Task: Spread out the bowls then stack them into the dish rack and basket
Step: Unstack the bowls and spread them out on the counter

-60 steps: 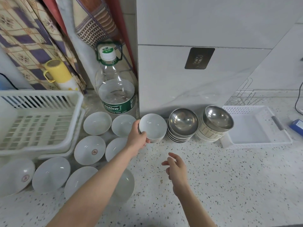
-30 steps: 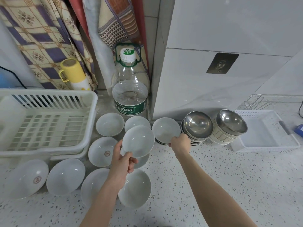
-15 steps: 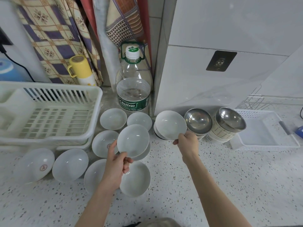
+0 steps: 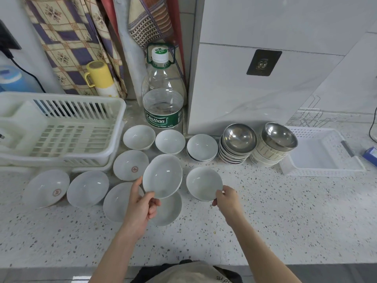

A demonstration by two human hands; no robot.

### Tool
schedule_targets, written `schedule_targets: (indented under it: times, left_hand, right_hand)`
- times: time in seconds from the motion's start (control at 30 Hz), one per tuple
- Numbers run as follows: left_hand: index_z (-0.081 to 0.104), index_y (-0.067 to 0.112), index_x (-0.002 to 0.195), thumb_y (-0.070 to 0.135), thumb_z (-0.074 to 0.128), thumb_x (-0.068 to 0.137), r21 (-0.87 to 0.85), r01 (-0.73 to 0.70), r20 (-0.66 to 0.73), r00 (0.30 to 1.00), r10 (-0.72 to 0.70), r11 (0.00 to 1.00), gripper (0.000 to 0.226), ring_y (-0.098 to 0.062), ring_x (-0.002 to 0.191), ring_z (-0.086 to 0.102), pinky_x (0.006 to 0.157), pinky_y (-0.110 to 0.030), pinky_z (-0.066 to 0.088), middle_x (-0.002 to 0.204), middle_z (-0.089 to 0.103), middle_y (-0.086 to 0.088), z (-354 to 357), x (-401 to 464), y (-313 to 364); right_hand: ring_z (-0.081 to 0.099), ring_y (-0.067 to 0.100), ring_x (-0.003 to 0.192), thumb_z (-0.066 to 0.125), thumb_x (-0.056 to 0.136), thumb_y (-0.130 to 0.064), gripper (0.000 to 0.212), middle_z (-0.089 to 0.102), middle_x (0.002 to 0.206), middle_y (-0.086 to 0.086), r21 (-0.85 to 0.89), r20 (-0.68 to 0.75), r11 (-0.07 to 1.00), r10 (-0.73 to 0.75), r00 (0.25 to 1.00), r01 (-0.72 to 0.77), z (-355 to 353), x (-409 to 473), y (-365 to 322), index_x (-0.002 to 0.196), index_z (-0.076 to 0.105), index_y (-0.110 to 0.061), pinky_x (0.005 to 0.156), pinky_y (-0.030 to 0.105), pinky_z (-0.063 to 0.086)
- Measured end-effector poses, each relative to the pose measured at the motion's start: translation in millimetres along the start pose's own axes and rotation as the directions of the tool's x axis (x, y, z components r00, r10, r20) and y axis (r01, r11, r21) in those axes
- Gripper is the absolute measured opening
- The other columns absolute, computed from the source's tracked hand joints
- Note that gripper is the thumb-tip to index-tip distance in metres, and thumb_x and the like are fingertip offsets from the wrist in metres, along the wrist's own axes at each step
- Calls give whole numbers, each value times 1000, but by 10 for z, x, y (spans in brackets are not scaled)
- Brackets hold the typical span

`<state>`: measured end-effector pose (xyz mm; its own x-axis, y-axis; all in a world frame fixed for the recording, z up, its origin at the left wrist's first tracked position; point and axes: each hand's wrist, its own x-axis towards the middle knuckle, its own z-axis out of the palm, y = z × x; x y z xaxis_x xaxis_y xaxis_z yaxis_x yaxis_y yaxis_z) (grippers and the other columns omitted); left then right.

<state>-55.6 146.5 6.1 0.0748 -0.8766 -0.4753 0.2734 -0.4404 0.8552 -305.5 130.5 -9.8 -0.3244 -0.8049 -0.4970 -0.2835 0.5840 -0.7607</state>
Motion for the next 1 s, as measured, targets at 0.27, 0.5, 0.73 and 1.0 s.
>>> schedule_targets:
  times: [0.27,0.5,0.73,1.0]
  left_hand:
    - [47,43,132,3,48,98,48,26,-64,998,-23,998,52,-9,40,35,37,-21,32,58,61,-11,-88,-129,-133]
    - [42,37,139,2,46,99,97,33,-99,995,-24,995,54,-10,40,34,39,-23,31,57,61,-11,-126,-170,-170]
    - [43,37,139,1,47,97,95,48,-112,993,-38,994,55,-10,40,34,38,-22,31,57,61,-12,-139,-222,-220]
    - [46,42,133,2,48,96,95,45,-112,993,-35,994,54,-10,41,35,38,-22,32,57,61,-11,-146,-302,-254]
  right_hand:
    - [45,9,44,39,96,-7,37,63,66,10,-12,-14,1000,3,1000,-3,77,154,30,129,55,-7,34,18,32]
    - [50,12,50,39,97,-11,36,64,66,8,-3,-9,1000,-13,1000,13,128,168,42,130,55,-11,34,16,35]
    - [46,12,48,39,99,-16,35,64,67,7,3,-3,1000,-4,1000,4,170,196,33,131,53,-12,35,19,34]
    - [50,12,52,41,99,-19,36,65,68,6,31,-4,1000,3,1000,-3,240,194,56,132,54,-13,45,24,38]
